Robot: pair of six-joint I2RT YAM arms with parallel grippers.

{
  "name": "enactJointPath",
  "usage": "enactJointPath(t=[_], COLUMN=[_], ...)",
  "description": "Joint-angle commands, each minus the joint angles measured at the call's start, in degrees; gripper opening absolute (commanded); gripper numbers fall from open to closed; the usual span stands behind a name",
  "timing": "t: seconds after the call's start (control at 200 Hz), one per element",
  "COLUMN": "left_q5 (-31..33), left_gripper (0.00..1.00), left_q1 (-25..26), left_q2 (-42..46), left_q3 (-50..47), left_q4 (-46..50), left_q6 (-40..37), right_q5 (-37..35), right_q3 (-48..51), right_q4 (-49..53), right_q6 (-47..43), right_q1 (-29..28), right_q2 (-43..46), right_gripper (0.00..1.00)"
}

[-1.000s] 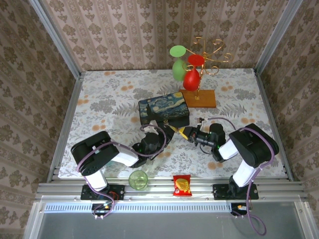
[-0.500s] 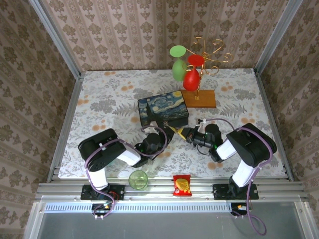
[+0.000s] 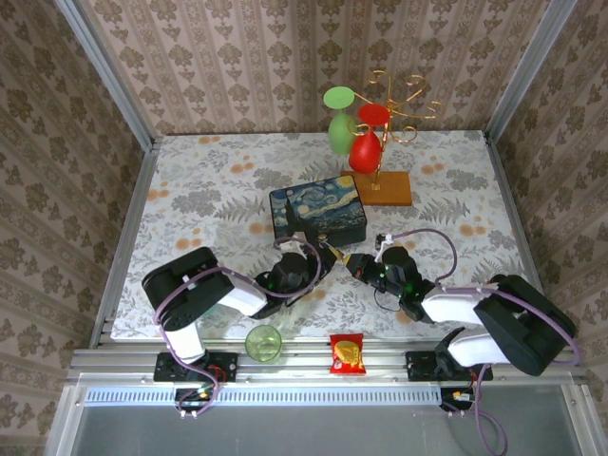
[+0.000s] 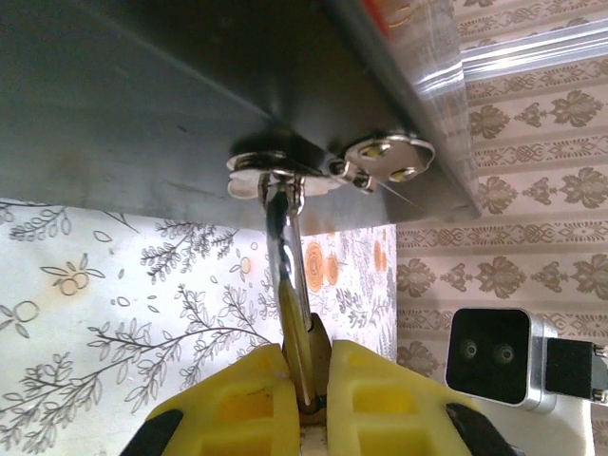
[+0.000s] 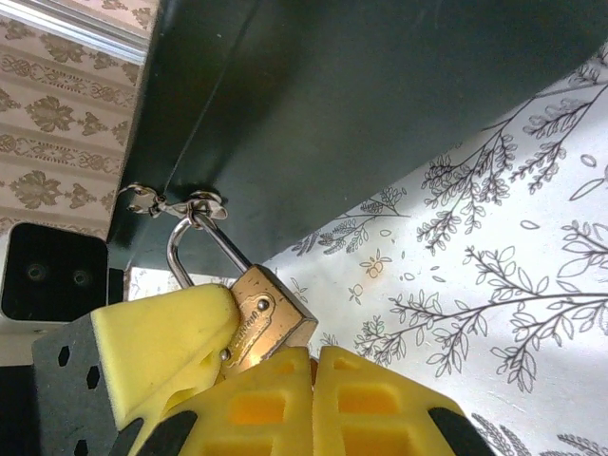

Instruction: Unlock the padlock with the key

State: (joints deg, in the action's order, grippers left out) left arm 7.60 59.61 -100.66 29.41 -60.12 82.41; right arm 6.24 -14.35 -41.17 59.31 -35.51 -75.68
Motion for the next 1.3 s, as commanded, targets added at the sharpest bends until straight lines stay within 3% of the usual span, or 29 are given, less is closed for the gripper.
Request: enactJointPath(t=[0.0, 0.135, 0.345, 0.475, 0.52, 0.575, 0.645, 0.73, 0.88, 1.01, 1.07, 1.295], left_q5=[-1.31, -1.99, -1.01, 1.70, 1.80, 1.89, 2.37, 2.42, 2.53, 2.21, 2.20, 1.90], left_gripper=[0.04, 0.02, 0.00, 0.00, 0.00, 0.00, 0.00, 0.00, 0.00, 0.00, 0.00, 0.00], left_q1=[0.43, 0.92, 2.36, 2.97, 3.03, 2.97, 2.81, 2.67, 2.45, 2.17, 2.17, 2.35], left_q2=[-1.79, -3.31, -4.70, -3.23, -3.36, -3.98, -5.03, -5.35, -4.56, -3.44, -2.61, 1.66], left_q3=[2.44, 3.23, 2.92, 1.60, 1.53, 1.29, 0.76, 0.26, -0.23, -0.57, -0.89, -1.80], left_q4=[-4.29, -5.55, -9.55, -9.47, -10.06, -10.85, -12.42, -12.94, -12.14, -11.37, -10.96, -7.12], left_q6=[-2.48, -1.69, 0.12, -0.14, 0.08, 0.48, 1.10, 1.53, 1.11, 1.06, 0.99, -0.12], right_q5=[0.78, 2.40, 12.33, 20.37, 23.10, 25.68, 23.45, 16.92, 7.22, 2.27, 4.56, -3.20], right_q3=[-0.81, -0.34, -0.27, -1.16, -1.58, -2.91, -4.05, -6.71, -8.93, -8.75, -7.93, -10.68], right_q4=[3.02, -0.80, -17.82, -14.07, -11.72, -5.89, 6.79, 24.91, 40.70, 44.28, 40.72, 36.53], right_q6=[-4.40, -2.07, 11.18, 16.64, 16.08, 12.95, 6.37, -4.70, -20.90, -32.23, -34.72, -44.94], right_q1=[-1.80, -1.61, 2.12, 6.11, 7.45, 8.87, 9.49, 9.40, 9.32, 8.88, 8.29, -1.21], right_q2=[2.25, -0.26, -9.44, -8.81, -7.88, -6.08, -1.25, 5.06, 14.35, 18.05, 17.72, 12.03], right_gripper=[0.00, 0.00, 0.00, 0.00, 0.04, 0.12, 0.29, 0.33, 0.43, 0.41, 0.38, 0.37])
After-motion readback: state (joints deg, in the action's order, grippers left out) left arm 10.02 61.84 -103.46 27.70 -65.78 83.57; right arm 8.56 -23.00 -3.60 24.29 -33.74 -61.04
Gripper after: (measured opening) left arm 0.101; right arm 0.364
